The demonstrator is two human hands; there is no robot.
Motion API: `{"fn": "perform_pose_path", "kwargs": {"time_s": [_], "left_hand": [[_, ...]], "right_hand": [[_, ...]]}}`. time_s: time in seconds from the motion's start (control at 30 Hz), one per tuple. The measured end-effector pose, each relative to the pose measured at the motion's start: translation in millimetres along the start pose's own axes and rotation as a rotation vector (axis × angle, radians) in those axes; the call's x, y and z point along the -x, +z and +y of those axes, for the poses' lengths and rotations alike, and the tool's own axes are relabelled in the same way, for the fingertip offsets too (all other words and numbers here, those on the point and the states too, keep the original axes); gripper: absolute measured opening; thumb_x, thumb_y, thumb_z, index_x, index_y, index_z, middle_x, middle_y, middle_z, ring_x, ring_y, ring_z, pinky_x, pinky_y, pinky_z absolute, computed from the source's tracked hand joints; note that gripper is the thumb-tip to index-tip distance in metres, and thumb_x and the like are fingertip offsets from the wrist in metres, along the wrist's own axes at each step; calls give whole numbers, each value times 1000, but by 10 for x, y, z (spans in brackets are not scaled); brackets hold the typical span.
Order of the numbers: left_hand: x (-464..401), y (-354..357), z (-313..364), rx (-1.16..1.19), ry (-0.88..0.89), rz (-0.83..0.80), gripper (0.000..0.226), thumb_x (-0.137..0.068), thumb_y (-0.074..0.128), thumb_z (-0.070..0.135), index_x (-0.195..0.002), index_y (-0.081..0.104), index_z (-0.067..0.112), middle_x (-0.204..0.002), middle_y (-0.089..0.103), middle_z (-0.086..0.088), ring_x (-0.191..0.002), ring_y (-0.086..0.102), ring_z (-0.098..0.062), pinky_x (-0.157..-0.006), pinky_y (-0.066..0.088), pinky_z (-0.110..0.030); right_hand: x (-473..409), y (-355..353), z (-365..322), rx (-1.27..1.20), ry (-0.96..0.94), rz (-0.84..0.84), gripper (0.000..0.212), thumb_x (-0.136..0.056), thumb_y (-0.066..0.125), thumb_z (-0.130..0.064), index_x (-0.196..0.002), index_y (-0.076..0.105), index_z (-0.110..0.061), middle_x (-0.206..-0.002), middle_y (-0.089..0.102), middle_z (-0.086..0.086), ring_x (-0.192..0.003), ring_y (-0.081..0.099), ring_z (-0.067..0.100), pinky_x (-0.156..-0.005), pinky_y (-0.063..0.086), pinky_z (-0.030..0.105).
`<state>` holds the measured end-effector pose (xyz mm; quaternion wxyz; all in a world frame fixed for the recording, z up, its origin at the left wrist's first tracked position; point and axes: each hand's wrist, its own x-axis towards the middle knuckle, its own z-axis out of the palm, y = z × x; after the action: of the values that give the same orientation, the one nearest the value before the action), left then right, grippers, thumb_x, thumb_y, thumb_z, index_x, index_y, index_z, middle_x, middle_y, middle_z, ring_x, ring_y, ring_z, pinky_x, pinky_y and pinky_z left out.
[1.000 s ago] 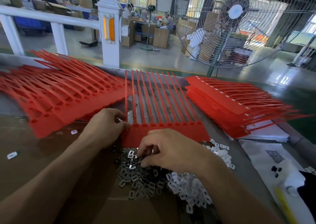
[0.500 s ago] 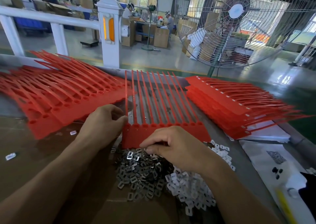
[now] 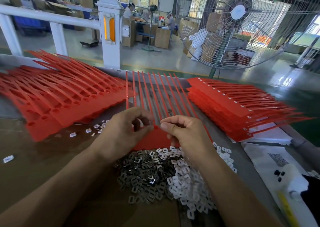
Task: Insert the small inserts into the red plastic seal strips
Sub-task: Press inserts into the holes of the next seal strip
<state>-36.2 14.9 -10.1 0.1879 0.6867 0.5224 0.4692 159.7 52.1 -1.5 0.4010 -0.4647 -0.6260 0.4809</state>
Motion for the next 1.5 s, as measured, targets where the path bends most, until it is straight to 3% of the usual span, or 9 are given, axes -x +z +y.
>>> {"fn": "perform_pose_path", "kwargs": {"time_s": [0.13,0.23,0.43,0.63,0.83,1.0,1.13,1.3,1.5], "left_hand": [[8,20,-41,-71,97,10,23,-85,79,18,-95,67,34,-87,62,21,-73,59,-11,-62,45,-13],[4,9,-35,-105,171,29,13,-85,75,31,-92,65,34,-89,62,16,-76,60,-14,-63,45,-14],[18,-28,21,-190,291,-19,10,-88,70,32,-95,67,25,-91,61,11,-74,58,-17,-64,50,-32],[14,-84,91,-334,357,-55,15,-92,64,36,-103,69,27,-99,59,17,-85,58,-4,-72,52,-26],[-90,-258,-110,-336,57,38,3,-87,73,32,-87,70,33,-83,64,20,-80,58,3,-64,42,-15],[-143,-435,-315,-340,-168,10,12,-84,81,27,-79,73,34,-75,66,27,-71,59,10,-54,39,-9],[-152,-430,-333,-340,-236,-59,14,-81,83,23,-76,75,34,-76,67,30,-72,63,8,-64,46,-20],[-141,-416,-354,-395,-260,-100,16,-82,81,24,-77,75,37,-75,68,31,-67,63,10,-59,44,-18],[-144,-410,-341,-418,-252,-120,25,-80,83,22,-70,72,43,-77,63,40,-75,59,16,-60,42,-15]], "right_hand": [[-20,38,22,-76,47,-54,16,-94,75,-14,-90,82,-28,-80,77,-4,-67,67,7,-61,54,23],[-32,49,38,-112,86,-97,11,-94,75,-17,-93,82,-25,-84,78,2,-70,66,14,-65,55,29],[-32,45,52,-142,101,-142,10,-95,74,-19,-88,81,-22,-81,76,2,-63,61,12,-54,50,24],[-24,7,49,-142,121,-158,9,-96,73,-22,-94,80,-17,-81,75,1,-62,56,9,-52,46,24],[22,18,26,214,-44,-15,13,-99,66,-42,-107,75,-36,-97,74,-22,-87,65,-10,-78,45,16],[22,56,37,425,-133,-61,19,-101,66,-37,-116,73,-30,-105,71,-21,-96,58,-20,-69,39,-6],[4,53,74,463,-117,-82,17,-100,66,-38,-113,74,-31,-101,71,-22,-93,59,-19,-65,38,-6],[-8,56,83,490,-115,-86,16,-100,67,-38,-111,75,-30,-99,71,-22,-93,58,-20,-64,37,-6],[-1,62,83,514,-114,-96,17,-100,67,-39,-111,75,-31,-101,71,-22,-91,62,-14,-69,40,4]]}}
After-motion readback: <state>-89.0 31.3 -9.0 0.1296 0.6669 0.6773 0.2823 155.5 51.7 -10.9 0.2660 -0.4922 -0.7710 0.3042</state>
